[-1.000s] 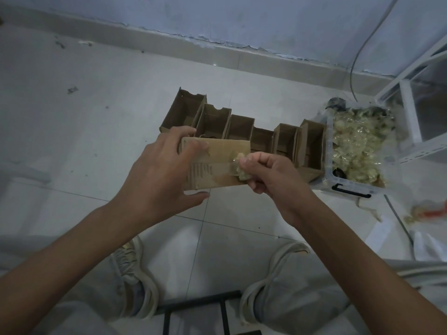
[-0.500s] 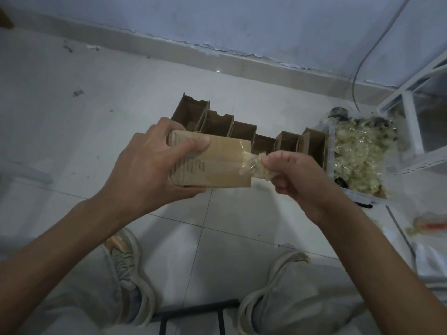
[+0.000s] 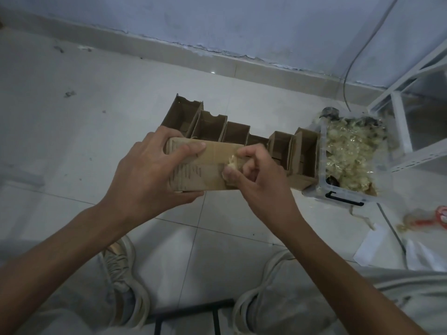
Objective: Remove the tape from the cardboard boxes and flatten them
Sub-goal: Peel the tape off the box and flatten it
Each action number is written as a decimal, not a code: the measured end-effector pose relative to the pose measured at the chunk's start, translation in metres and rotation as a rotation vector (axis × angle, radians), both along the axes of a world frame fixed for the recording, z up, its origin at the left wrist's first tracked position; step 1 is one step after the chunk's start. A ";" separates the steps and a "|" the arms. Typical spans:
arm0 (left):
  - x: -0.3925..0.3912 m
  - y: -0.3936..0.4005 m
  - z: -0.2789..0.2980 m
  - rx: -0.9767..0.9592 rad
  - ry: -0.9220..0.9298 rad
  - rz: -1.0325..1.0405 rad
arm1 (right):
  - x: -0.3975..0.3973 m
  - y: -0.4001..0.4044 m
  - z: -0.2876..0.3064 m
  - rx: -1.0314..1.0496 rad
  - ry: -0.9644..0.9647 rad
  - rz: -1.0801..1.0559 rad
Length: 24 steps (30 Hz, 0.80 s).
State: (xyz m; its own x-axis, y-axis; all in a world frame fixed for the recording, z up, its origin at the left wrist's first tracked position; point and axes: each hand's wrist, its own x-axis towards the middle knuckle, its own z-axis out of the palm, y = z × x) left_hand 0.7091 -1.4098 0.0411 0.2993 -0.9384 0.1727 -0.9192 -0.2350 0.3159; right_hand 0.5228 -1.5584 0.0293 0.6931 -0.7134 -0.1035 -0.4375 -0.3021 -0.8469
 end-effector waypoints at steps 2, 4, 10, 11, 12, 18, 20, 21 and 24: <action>0.000 0.000 0.001 -0.003 -0.016 -0.002 | 0.001 -0.003 -0.003 -0.107 0.138 -0.069; -0.001 0.000 -0.001 0.018 -0.055 -0.016 | 0.003 -0.001 -0.004 -0.173 0.212 -0.073; -0.003 0.000 -0.006 0.054 -0.082 -0.049 | 0.003 -0.002 -0.006 0.229 0.033 -0.136; -0.003 0.000 -0.005 0.051 -0.065 -0.049 | 0.000 -0.009 -0.004 0.367 -0.008 -0.142; -0.001 -0.001 -0.003 0.046 -0.038 -0.040 | -0.003 -0.016 -0.001 0.502 -0.059 -0.140; -0.001 -0.005 -0.005 0.143 -0.108 -0.013 | -0.008 -0.022 -0.001 0.731 -0.167 -0.063; -0.001 -0.007 -0.011 0.184 -0.205 -0.048 | -0.004 -0.014 -0.002 0.621 -0.150 -0.045; 0.000 -0.008 -0.014 0.195 -0.234 -0.057 | -0.002 -0.011 -0.002 0.589 -0.152 -0.027; 0.001 -0.008 -0.016 0.237 -0.248 -0.072 | -0.001 -0.010 0.000 0.628 -0.174 0.083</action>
